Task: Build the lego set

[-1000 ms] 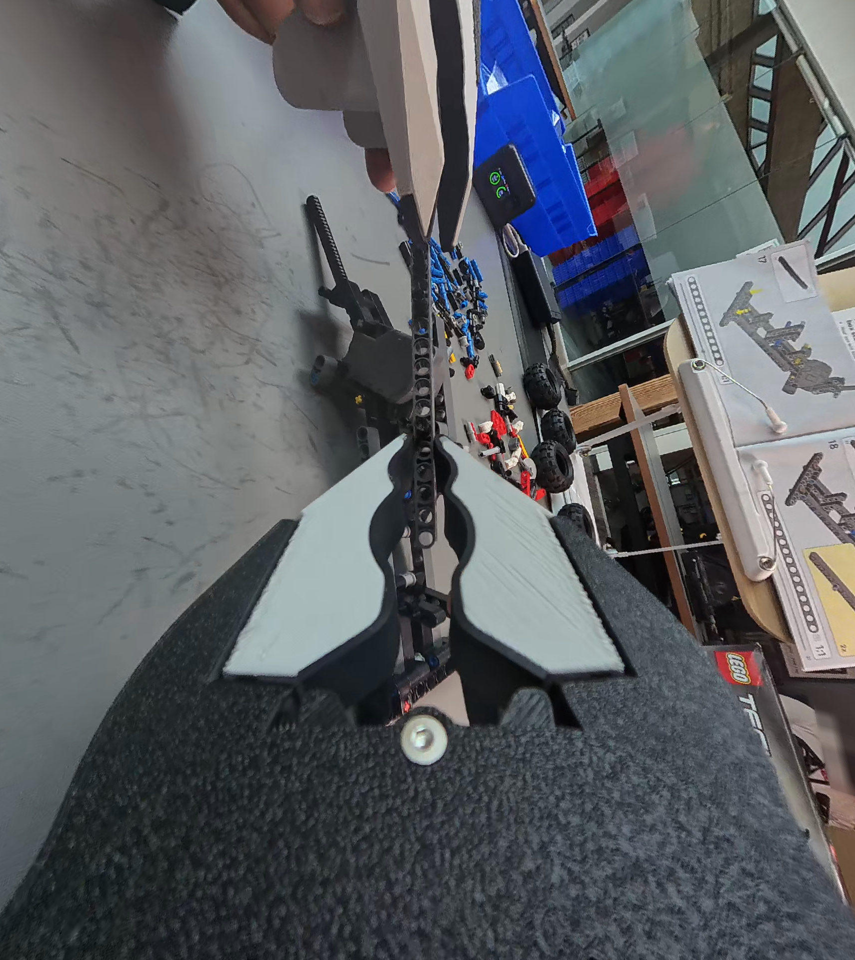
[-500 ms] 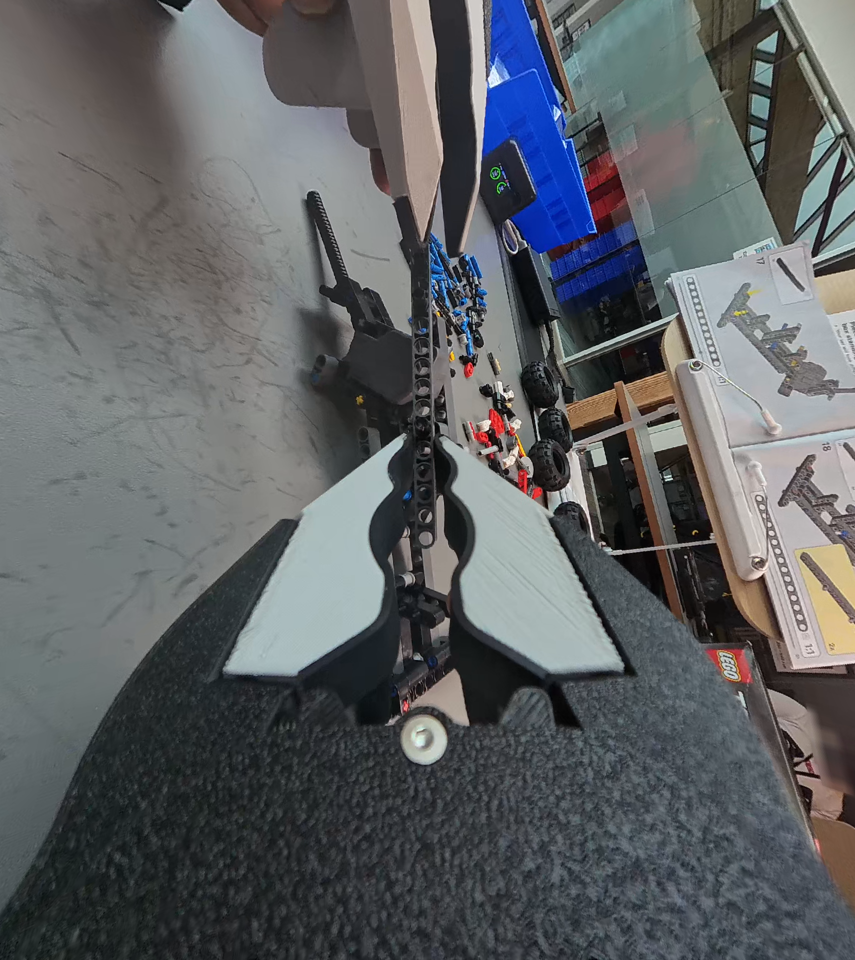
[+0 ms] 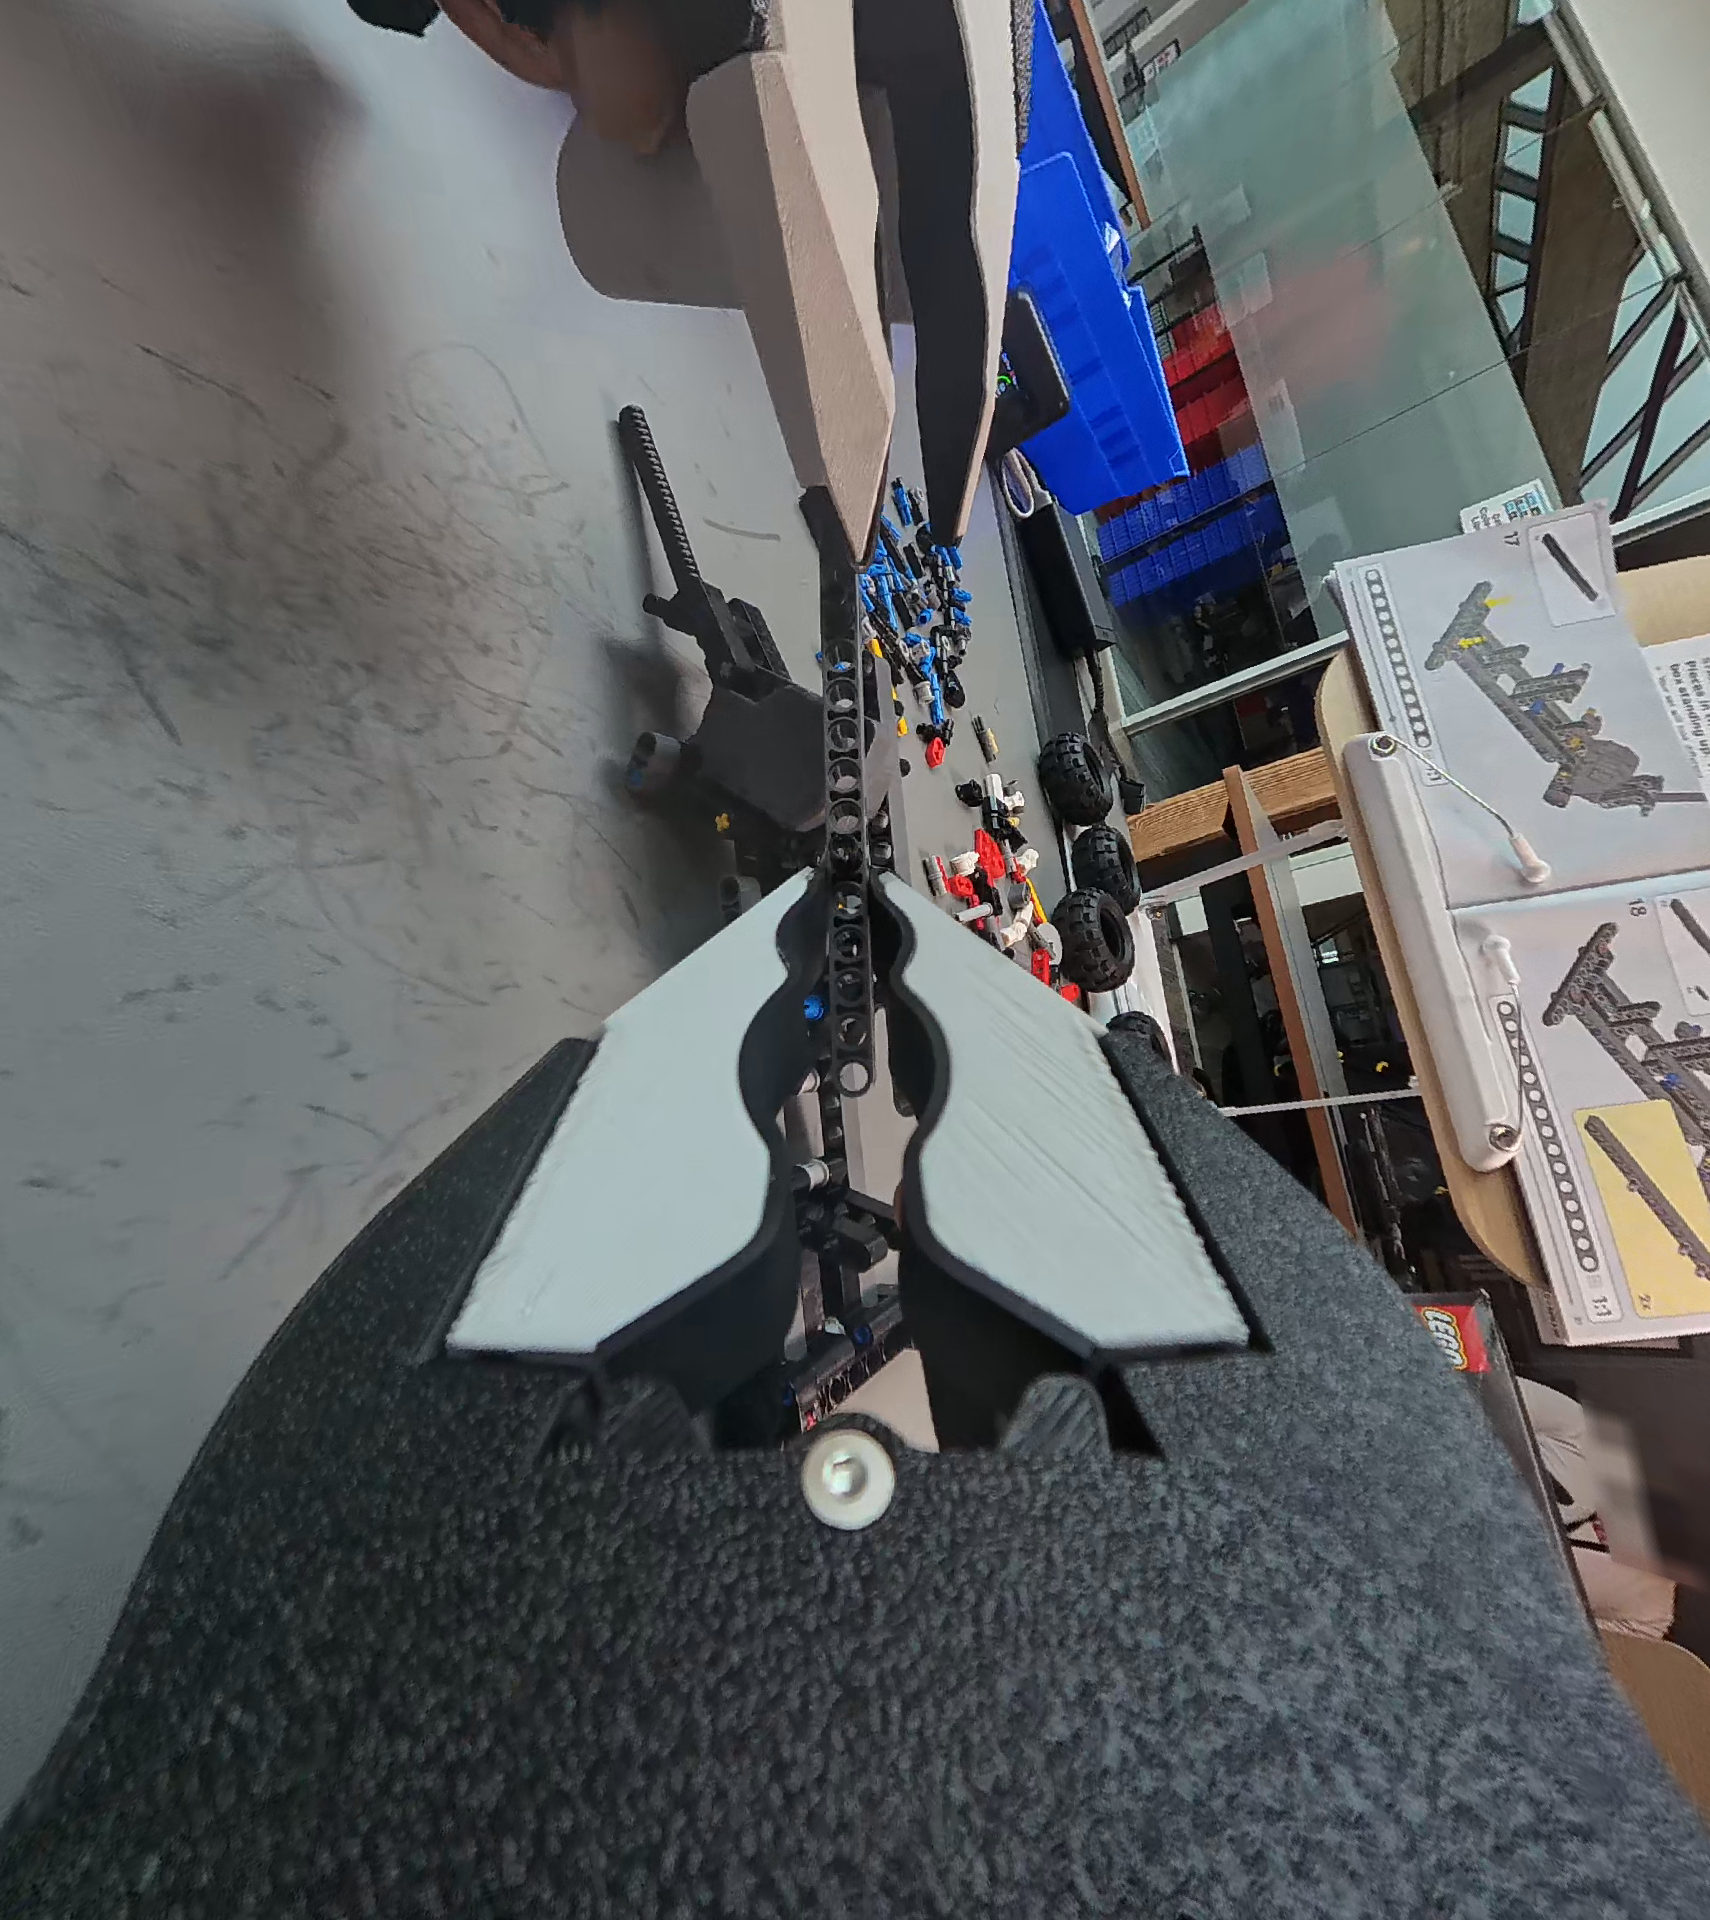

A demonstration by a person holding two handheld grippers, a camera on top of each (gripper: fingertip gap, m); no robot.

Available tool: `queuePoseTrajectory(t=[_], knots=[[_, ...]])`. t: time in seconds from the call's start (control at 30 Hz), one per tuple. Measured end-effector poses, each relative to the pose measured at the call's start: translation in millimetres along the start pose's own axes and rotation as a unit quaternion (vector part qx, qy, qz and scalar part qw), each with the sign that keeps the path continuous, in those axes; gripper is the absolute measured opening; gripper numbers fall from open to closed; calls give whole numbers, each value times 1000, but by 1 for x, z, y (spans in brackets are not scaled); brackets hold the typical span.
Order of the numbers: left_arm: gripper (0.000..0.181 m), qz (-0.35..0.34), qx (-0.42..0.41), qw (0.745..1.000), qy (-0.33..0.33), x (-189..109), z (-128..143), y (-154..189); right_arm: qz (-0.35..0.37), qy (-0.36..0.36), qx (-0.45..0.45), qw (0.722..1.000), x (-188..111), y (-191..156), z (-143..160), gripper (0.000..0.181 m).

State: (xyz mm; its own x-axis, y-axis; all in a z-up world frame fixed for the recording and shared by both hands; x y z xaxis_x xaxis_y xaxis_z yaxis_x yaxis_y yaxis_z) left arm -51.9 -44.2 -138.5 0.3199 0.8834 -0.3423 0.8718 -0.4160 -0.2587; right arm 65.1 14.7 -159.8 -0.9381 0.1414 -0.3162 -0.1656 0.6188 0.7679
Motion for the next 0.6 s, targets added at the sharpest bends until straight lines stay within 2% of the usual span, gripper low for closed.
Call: queuePoseTrajectory(t=[0.23, 0.6], knots=[[37, 12, 18, 1000, 7, 0, -3, 7, 2, -5, -1, 1000, 1, 1, 1, 7], [41, -14, 47, 999, -2, 2, -7, 10, 17, -17, 9, 1000, 2, 6, -2, 7]])
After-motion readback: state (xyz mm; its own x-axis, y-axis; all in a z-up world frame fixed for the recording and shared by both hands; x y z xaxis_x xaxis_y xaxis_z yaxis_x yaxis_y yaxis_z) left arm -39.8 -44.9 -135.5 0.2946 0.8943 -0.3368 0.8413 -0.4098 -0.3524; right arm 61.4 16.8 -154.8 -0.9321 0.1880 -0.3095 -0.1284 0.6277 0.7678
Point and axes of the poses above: each gripper's, where its closed fingertips meet, x out along the fingers, z out of its underside, y = z × x across the jaws, the point moved 5 cm from there along -x, back along the fingers, and after that the axes turned 5 degrees about x, right-handed, at the moved point
